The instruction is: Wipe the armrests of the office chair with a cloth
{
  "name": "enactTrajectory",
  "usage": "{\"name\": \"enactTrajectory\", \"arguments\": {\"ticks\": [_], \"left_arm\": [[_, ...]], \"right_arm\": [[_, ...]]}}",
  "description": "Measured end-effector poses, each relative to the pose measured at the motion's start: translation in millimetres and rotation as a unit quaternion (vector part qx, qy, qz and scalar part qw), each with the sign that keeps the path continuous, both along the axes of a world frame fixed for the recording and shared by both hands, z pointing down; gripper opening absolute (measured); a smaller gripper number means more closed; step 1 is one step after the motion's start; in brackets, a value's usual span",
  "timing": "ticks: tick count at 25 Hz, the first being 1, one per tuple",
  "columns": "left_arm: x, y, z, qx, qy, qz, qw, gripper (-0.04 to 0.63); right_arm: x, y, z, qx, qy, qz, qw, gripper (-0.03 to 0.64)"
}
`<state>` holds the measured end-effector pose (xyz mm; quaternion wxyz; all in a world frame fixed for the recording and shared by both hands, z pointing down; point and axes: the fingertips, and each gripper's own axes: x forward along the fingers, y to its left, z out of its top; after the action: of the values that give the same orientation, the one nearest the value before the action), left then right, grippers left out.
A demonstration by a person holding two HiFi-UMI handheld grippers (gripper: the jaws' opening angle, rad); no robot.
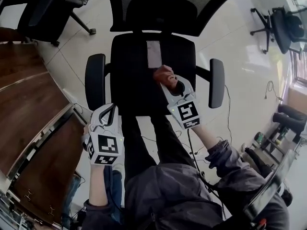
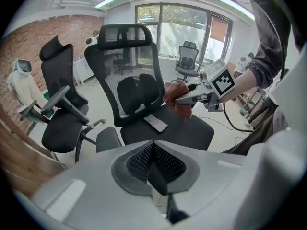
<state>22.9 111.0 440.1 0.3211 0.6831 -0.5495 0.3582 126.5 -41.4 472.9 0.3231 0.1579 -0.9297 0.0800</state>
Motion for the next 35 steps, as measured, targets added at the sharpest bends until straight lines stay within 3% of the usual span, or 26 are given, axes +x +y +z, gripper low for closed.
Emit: {"name": "enactTrajectory", "arguments": {"ticks": [10,17,21,26,35], "left_arm": [[-36,13,-5,0.019,0.024,-0.026,0.9992,0.015],[-60,28,-4,0.025,0.02,-0.049,0.9983,0.015],[-78,41,-6,0.025,0.012,-0.071,0.9971,0.015],[-91,61,-8,0.032,0.024,-0.09,0.9951,0.015],[-113,116,7,0.007,0.025,-0.132,0.9909,0.015]], "right_arm": [[-88,41,-29,0.032,-0.015,-0.089,0.995,0.089],[-136,49,-14,0.015,-0.016,-0.123,0.992,0.089],[-178,50,-4,0.005,-0.014,-0.171,0.985,0.091],[-219,39,2,0.022,0.003,-0.199,0.98,0.091],[-276,53,44,0.019,0.039,-0.242,0.969,0.091]]}}
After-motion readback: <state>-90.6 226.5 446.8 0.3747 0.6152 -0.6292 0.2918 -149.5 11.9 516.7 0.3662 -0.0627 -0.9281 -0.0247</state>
